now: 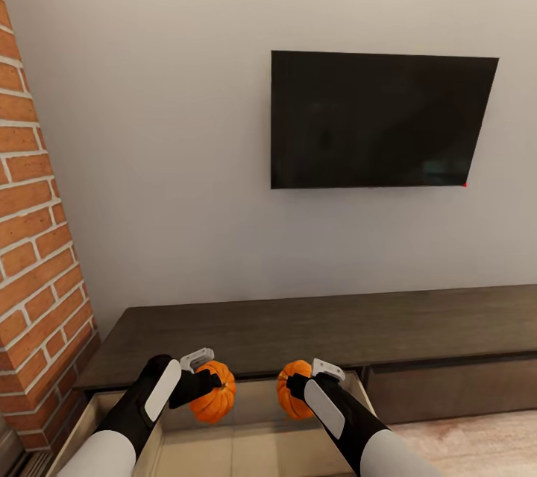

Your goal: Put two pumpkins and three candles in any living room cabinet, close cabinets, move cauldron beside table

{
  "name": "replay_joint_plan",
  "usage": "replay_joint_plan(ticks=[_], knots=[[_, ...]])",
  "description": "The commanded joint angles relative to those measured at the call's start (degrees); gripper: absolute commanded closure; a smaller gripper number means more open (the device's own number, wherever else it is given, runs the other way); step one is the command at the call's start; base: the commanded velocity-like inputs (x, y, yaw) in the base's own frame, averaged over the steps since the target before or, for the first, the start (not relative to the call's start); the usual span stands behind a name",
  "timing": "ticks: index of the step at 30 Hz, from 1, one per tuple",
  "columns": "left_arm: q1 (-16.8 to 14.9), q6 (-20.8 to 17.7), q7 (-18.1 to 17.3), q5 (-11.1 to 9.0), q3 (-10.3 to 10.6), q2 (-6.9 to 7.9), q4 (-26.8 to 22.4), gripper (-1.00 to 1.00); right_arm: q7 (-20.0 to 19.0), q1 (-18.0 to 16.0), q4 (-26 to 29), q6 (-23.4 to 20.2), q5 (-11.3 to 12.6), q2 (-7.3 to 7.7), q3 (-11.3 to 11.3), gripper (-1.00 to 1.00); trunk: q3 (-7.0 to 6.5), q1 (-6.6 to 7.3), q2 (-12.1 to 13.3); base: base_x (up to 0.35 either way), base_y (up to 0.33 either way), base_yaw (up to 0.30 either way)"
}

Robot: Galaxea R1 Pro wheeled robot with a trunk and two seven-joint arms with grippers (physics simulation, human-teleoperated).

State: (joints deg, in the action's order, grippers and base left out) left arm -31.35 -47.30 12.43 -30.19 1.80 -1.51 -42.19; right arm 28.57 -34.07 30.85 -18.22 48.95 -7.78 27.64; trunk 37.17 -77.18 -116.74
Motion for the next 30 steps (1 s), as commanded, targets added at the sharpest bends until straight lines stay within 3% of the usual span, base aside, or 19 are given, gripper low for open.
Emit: replay_joint_plan(ticks=[1,6,30], knots=[[0.0,-0.2,0.7,-0.6,0.1,0.02,-0.1,1.0,0.5,-0.1,0.1,-0.2,0.3,0.04,0.3,1.0,0.07,0.01,0.0,0.005,0.0,0.0],[0.0,-0.2,0.8,-0.6,0.1,0.04,-0.1,1.0,0.5,0.0,0.1,-0.2,0.4,0.04,0.3,1.0,0.07,0.01,0.0,0.001,0.0,0.0],[0.0,-0.3,0.8,-0.7,0.1,0.02,-0.1,1.0,0.4,-0.1,0.0,-0.3,0.4,0.09,0.3,1.0,4.37,-5.26,-9.7,0.0,0.0,0.0]])
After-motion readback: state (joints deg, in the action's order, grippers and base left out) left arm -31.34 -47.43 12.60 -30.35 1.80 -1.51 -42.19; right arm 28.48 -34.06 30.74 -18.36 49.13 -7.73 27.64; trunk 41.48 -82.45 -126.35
